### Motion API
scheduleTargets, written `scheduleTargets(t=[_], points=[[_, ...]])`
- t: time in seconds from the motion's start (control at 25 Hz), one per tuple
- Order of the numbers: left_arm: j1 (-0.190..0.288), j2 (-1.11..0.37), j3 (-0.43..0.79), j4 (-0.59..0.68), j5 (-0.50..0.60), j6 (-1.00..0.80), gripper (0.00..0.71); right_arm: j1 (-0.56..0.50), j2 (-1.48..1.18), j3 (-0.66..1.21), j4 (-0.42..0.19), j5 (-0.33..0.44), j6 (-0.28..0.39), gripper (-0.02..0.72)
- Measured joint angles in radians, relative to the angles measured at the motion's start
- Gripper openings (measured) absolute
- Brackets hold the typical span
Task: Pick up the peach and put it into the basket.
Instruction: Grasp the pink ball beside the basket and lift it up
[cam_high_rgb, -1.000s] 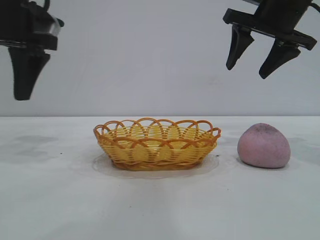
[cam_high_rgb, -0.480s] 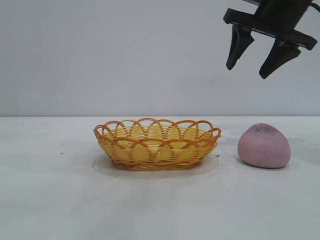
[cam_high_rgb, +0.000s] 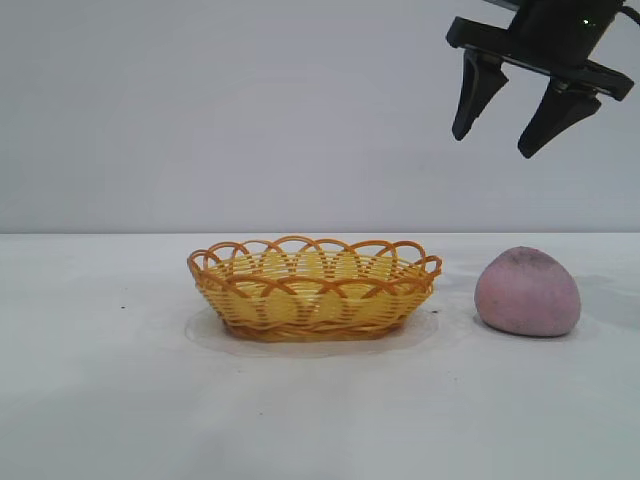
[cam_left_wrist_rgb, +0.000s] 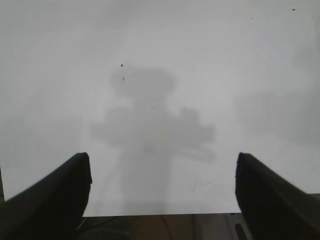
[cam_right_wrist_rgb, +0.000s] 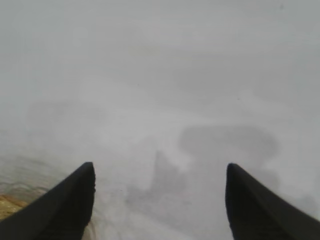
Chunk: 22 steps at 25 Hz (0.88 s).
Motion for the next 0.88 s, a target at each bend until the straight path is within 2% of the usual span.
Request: scheduleTargets(t=[0.2, 0.56, 0.88], points=[[0.0, -0.262, 0.123, -0.042, 0.017, 0.0, 0.555, 0.0, 0.0, 0.0, 0.0, 0.0, -0.002, 0.471], [0.0, -0.718, 0.304, -0.047, 0.036, 0.0, 0.555, 0.0, 0.0, 0.0, 0.0, 0.0, -0.025, 0.471], [0.0, -0.975, 0.442, -0.047, 0.043, 0.013, 0.555, 0.0, -0.009, 0.0, -0.004, 0.002, -0.027, 0.471]])
